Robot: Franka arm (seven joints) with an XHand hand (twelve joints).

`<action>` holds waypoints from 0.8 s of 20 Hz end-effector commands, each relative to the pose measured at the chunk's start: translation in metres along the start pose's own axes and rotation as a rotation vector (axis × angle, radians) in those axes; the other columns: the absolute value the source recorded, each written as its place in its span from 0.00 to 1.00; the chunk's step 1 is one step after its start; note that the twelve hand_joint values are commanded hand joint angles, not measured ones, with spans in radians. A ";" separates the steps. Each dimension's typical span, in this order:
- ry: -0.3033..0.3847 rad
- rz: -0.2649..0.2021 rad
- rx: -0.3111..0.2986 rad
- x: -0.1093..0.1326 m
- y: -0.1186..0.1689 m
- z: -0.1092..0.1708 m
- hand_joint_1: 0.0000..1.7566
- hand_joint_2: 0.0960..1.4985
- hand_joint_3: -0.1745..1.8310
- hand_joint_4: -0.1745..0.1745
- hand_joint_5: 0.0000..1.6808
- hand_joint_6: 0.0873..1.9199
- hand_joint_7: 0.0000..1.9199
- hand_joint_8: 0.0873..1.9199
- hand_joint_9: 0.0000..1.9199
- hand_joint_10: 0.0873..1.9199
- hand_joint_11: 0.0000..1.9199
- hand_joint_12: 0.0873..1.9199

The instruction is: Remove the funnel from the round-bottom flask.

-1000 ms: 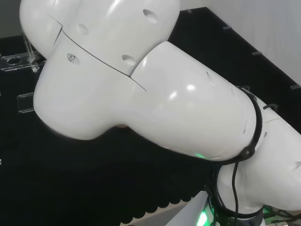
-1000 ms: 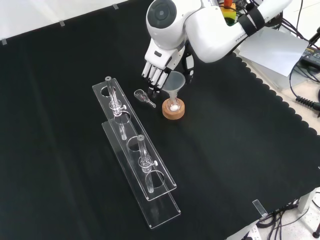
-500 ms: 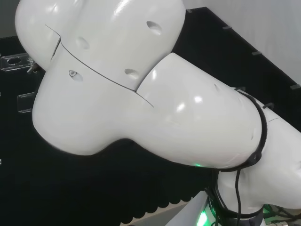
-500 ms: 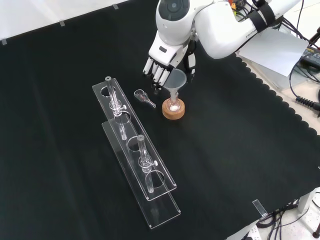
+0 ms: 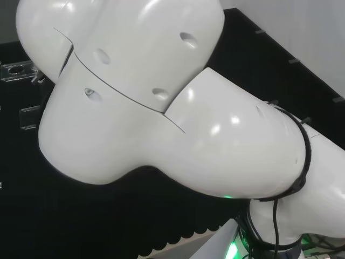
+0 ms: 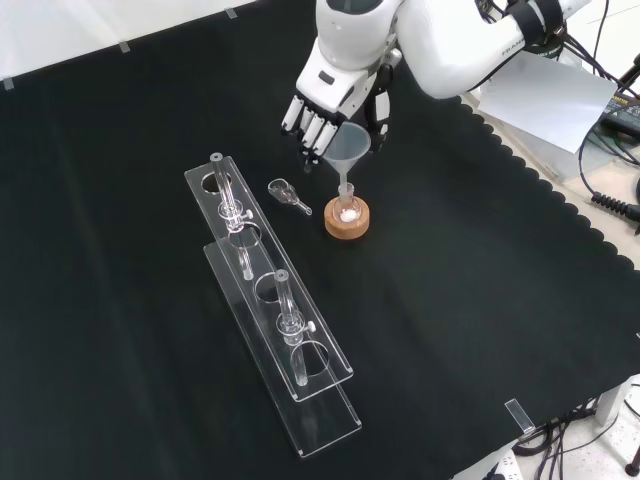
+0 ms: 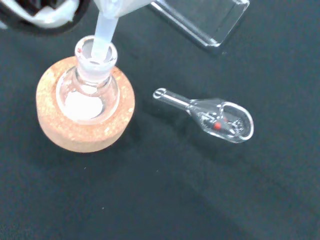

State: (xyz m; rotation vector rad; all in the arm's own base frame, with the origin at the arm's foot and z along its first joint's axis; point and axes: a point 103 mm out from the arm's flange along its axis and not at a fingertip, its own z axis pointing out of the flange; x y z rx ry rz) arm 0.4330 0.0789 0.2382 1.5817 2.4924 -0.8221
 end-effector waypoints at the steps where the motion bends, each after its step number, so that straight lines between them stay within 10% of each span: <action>1: -0.027 0.027 -0.006 -0.006 -0.013 -0.023 0.45 0.42 0.35 0.45 0.39 0.21 0.39 0.29 0.57 0.15 0.31 0.66; 16: -0.025 0.071 -0.025 -0.023 -0.024 -0.059 0.45 0.42 0.36 0.44 0.37 0.24 0.39 0.30 0.57 0.15 0.33 0.65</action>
